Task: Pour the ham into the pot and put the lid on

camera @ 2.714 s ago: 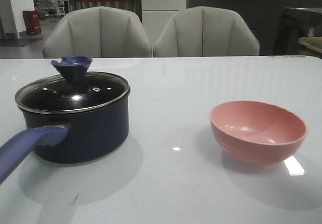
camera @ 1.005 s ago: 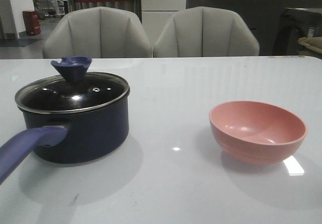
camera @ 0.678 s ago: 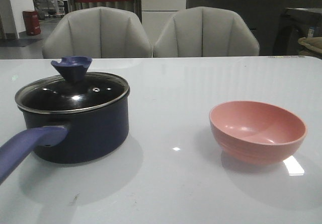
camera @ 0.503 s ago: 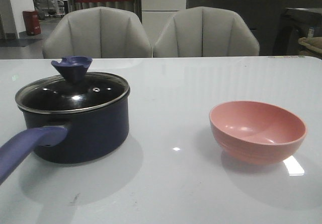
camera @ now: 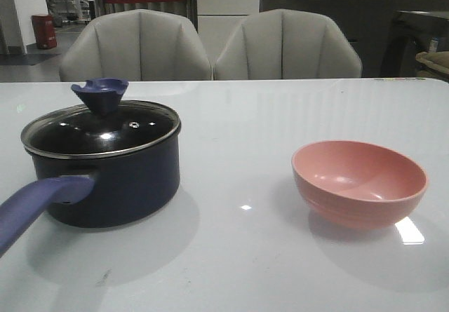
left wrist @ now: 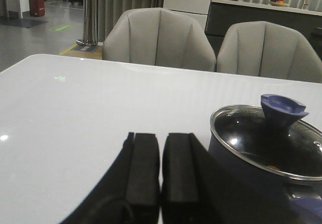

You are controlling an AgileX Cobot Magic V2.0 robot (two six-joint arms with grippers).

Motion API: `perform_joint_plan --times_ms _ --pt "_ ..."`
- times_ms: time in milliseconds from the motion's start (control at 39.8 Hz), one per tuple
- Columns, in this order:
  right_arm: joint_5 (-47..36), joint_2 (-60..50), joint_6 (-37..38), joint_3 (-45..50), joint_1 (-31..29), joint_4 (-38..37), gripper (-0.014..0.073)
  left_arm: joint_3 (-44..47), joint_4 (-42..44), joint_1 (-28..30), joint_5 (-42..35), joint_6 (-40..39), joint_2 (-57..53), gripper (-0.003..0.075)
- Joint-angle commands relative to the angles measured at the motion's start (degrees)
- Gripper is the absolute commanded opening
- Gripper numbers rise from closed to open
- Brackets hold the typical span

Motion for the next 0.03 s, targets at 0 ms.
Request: perform_joint_plan --times_ms 0 --pt "-4.95 -1.10 -0.06 0.59 -0.43 0.00 0.0149 1.90 -0.45 0.13 -4.28 -0.46 -1.17 0.0113"
